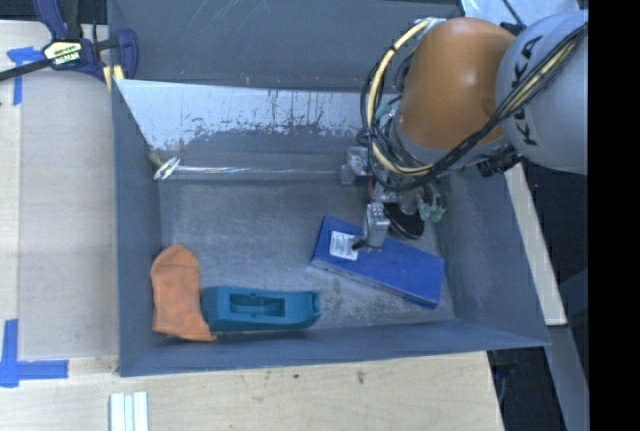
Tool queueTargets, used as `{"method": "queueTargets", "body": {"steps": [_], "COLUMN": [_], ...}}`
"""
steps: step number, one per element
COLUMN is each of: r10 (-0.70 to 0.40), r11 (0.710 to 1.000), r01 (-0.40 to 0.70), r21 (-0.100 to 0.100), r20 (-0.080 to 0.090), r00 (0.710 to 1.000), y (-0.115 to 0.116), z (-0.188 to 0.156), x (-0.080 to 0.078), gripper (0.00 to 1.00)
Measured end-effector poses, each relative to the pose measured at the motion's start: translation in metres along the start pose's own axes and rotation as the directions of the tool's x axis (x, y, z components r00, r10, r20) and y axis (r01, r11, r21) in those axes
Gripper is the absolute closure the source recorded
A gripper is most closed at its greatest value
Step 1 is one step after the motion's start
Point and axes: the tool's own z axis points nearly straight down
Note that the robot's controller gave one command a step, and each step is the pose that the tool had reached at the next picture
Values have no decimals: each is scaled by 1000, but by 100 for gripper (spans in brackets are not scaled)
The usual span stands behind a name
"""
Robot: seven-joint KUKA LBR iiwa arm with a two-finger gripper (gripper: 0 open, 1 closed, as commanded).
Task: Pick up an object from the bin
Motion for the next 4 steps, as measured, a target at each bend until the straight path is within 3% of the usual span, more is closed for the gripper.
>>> {"method": "queueTargets", "body": {"steps": [1, 2, 3, 4], "r10": [0, 12, 20, 97], "r11": [1000, 1000, 1000, 995], "r01": [0, -12, -20, -97], "r21": [0, -2, 2, -1], "r20": [8, 9, 3, 9], "r00": [1000, 1000, 1000, 995], "y": [0, -35, -66, -87], "z": [-5, -3, -17, -34], "x": [-2, 22, 20, 4], "gripper": [0, 0, 0, 0]}}
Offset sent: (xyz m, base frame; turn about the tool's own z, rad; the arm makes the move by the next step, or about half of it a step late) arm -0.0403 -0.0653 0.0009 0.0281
